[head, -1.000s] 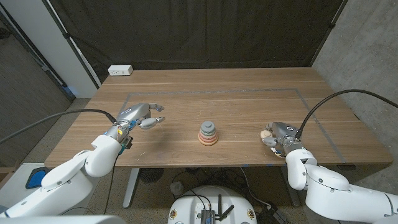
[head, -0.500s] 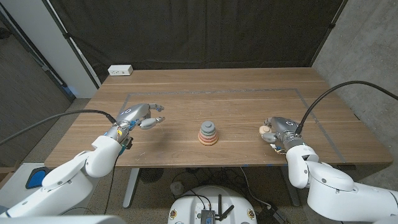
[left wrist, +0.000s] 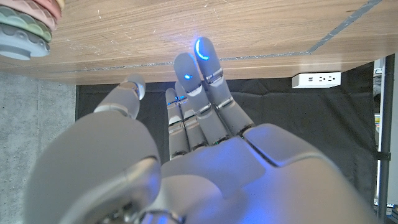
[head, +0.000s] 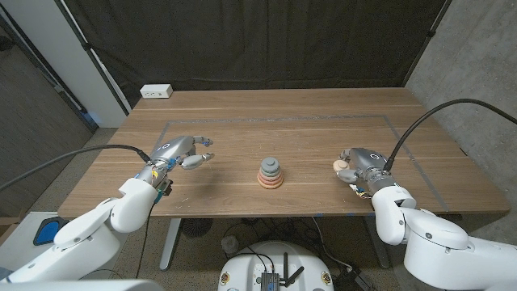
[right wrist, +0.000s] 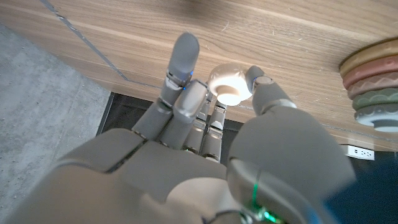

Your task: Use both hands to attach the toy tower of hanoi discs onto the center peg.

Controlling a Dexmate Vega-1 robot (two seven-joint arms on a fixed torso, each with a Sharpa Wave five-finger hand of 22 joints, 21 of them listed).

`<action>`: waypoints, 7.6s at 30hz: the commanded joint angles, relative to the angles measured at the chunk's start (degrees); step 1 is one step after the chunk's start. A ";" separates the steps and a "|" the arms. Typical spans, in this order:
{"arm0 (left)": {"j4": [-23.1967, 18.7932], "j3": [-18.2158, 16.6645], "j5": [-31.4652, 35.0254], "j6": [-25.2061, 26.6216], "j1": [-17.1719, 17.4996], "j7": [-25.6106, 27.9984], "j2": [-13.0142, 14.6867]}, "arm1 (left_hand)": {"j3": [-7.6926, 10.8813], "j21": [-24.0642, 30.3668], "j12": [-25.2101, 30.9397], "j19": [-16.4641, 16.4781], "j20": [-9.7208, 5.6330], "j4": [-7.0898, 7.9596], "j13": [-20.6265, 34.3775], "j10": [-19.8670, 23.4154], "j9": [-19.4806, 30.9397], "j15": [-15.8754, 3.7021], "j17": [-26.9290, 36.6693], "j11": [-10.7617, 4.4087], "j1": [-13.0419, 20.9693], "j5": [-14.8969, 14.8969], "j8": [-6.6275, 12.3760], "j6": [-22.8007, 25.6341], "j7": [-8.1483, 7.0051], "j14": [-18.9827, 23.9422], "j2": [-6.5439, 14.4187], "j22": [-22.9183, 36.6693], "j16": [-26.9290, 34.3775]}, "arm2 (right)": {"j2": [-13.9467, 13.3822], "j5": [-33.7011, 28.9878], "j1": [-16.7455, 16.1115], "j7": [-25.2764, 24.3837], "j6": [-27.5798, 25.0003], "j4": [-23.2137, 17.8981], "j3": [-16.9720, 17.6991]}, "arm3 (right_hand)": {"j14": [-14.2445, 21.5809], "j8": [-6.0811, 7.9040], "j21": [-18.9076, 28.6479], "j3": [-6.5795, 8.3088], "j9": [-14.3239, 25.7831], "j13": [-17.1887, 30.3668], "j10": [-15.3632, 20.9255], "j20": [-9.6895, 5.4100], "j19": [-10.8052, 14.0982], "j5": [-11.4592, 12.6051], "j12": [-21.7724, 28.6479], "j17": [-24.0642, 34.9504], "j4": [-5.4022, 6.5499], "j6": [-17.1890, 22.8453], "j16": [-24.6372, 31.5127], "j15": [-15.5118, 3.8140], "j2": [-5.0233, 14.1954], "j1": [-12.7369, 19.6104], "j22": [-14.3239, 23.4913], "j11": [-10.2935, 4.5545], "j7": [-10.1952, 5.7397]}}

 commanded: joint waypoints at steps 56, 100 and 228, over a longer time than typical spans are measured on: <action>-1.57 1.97 3.46 2.52 -0.07 1.84 -3.33 | 1.41 0.68 -0.22 1.70 -6.05 0.05 -0.82 1.55 0.17 -4.21 -0.18 0.54 -0.43 0.29 0.02 1.13 0.57 1.90 -0.60 0.06 1.37 | 6.00 -17.05 -3.67 25.75 37.36 5.83 14.08 | 0.68 -0.52 0.32 0.68 0.02 1.79 3.84 -1.06 3.54 0.05 -1.27 0.37 0.08 1.84 0.51 0.13 3.78 6.23 0.57 -3.52 -0.23; -2.59 3.96 2.70 8.11 -1.34 3.70 0.14 | 1.95 0.85 -0.33 1.45 -6.05 0.10 -0.90 1.22 0.22 -4.21 -0.57 0.57 -0.53 0.20 -0.18 0.89 0.50 1.64 -0.81 0.10 1.44 | 21.11 -30.62 2.73 43.53 46.77 15.36 11.19 | 0.45 -1.08 0.26 0.63 0.01 2.41 3.02 -1.04 3.42 -0.05 -1.86 0.37 0.38 1.37 0.43 0.13 3.56 6.40 0.73 -3.45 -0.28; 2.57 8.35 -3.71 4.40 -7.98 5.39 4.45 | 3.14 1.39 -0.11 1.38 -6.02 0.16 -0.73 1.93 0.32 -4.20 -1.00 0.36 -1.35 0.03 0.00 1.54 0.52 1.64 -0.78 0.05 2.25 | 26.42 -44.05 2.27 56.29 44.72 17.96 9.50 | -6.41 -8.72 -3.00 -3.04 -0.45 -1.05 -12.38 -0.96 -0.26 -0.25 -4.16 -0.04 1.22 -11.72 -3.97 0.09 -3.32 -3.04 -0.03 0.25 -0.65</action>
